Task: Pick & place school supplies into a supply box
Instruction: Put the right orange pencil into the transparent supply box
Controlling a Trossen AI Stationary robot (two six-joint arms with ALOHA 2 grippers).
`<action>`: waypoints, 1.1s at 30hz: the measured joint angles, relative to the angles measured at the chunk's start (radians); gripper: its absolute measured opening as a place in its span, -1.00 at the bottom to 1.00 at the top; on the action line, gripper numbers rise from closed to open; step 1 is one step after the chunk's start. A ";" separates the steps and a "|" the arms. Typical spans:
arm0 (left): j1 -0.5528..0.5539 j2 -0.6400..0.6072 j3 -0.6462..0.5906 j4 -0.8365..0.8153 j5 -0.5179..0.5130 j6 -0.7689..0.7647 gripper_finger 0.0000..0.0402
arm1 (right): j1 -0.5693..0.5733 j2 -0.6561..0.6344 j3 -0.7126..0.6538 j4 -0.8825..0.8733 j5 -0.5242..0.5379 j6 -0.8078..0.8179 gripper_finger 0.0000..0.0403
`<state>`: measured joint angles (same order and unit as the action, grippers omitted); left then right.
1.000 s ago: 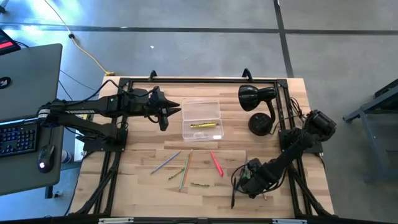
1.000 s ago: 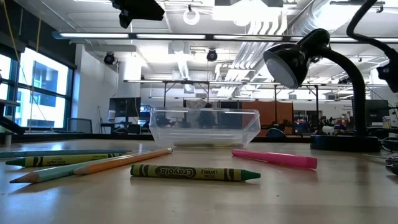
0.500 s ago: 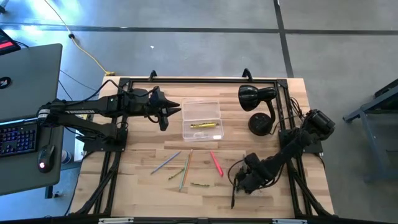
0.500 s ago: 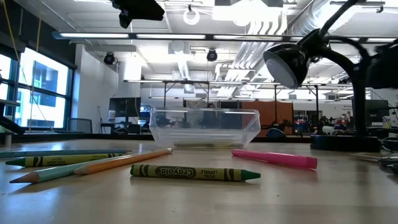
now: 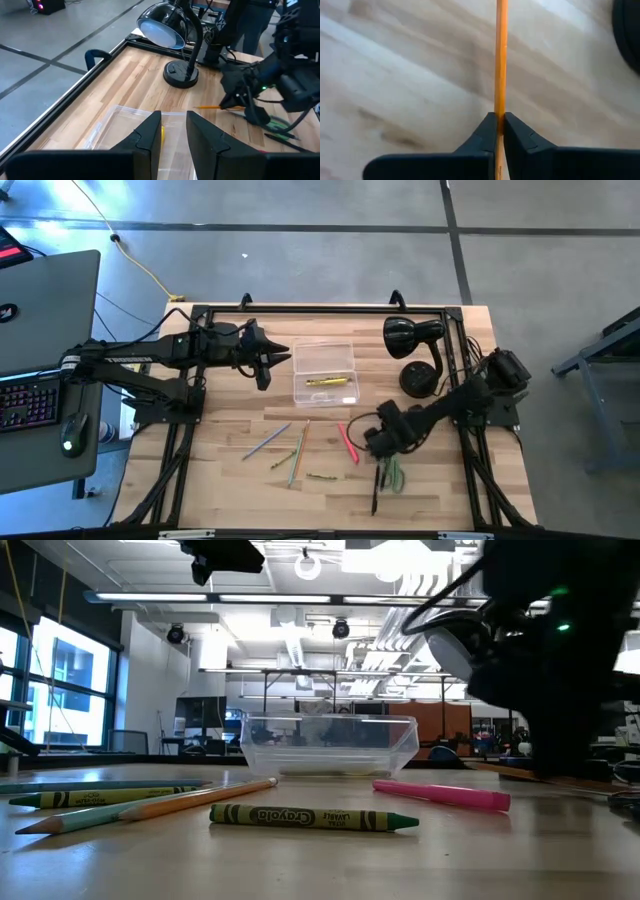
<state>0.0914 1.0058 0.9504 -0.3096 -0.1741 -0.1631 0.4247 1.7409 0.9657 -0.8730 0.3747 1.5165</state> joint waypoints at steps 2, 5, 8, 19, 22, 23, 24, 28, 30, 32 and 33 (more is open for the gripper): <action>0.000 0.000 0.000 0.000 0.000 0.000 -0.39 | -0.031 0.000 0.000 0.019 0.003 -0.060 -0.98; 0.000 0.000 0.000 0.000 0.000 0.000 -0.39 | -0.069 0.000 0.000 0.060 -0.002 -0.157 -0.97; 0.000 0.000 0.000 0.000 0.008 0.000 -0.39 | -0.092 0.000 0.014 0.079 -0.020 -0.254 -0.98; 0.000 0.000 0.000 0.000 0.008 0.000 -0.39 | -0.115 -0.001 0.278 -0.249 0.073 -0.356 -0.99; 0.000 0.000 0.000 0.002 0.008 0.000 -0.39 | -0.135 -0.002 0.357 -0.251 0.091 -0.468 -0.99; 0.000 0.000 0.000 0.001 0.008 0.000 -0.39 | -0.145 -0.002 0.383 -0.252 0.096 -0.509 -0.99; 0.000 0.000 0.000 0.001 0.008 0.000 -0.39 | -0.156 -0.002 0.406 -0.252 0.109 -0.557 -0.99; 0.000 0.000 0.000 0.001 0.014 0.000 -0.39 | -0.212 -0.002 0.487 -0.202 0.188 -0.848 -0.99; 0.000 -0.004 0.000 0.000 0.047 0.000 -0.39 | -0.250 -0.002 0.506 -0.118 0.192 -1.030 -0.99; 0.000 -0.019 0.000 0.000 0.091 -0.002 -0.39 | -0.294 -0.002 0.506 0.002 0.142 -1.194 -1.00; 0.000 -0.030 0.000 0.000 0.108 -0.002 -0.39 | -0.316 -0.002 0.500 0.076 0.105 -1.268 -1.00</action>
<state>0.0911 0.9759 0.9504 -0.3099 -0.0666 -0.1646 0.1089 1.7390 1.4661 -0.7970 0.4793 0.2483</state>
